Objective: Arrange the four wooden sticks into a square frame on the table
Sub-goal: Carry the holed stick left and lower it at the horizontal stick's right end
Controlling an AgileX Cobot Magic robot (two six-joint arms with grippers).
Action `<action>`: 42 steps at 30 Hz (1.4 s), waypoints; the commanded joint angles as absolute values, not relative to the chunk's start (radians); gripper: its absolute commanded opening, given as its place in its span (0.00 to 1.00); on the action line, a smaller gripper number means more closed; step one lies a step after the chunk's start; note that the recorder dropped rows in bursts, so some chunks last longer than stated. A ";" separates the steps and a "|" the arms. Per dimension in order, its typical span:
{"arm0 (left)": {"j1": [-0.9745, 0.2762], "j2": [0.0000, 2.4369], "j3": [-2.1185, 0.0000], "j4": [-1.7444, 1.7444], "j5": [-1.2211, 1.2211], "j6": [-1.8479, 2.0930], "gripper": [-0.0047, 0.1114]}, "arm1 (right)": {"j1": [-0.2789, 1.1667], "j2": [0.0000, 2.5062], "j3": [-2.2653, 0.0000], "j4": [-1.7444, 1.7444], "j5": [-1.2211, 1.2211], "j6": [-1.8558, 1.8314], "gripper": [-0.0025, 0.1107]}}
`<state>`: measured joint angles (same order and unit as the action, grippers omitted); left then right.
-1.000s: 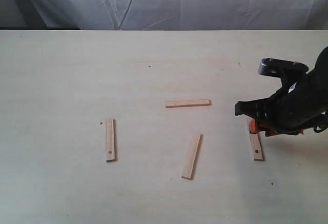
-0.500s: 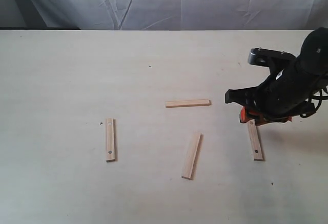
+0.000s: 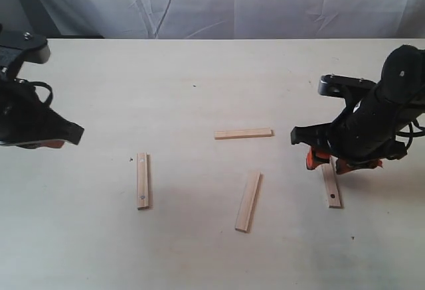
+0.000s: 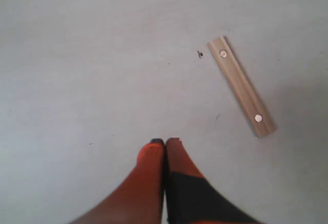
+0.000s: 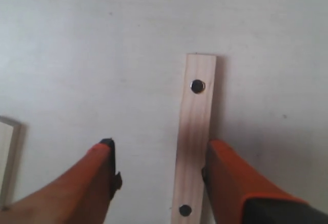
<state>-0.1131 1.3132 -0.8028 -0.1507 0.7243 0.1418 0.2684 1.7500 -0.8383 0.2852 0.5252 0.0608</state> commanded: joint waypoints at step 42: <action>0.008 1.357 -0.806 -0.145 0.625 0.087 0.04 | 0.443 2.033 -1.293 0.237 0.708 0.057 0.02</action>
<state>0.0034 1.3551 -0.8028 -0.1338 0.6377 0.0936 0.4418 2.0118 -1.2767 0.2471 0.6986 0.0613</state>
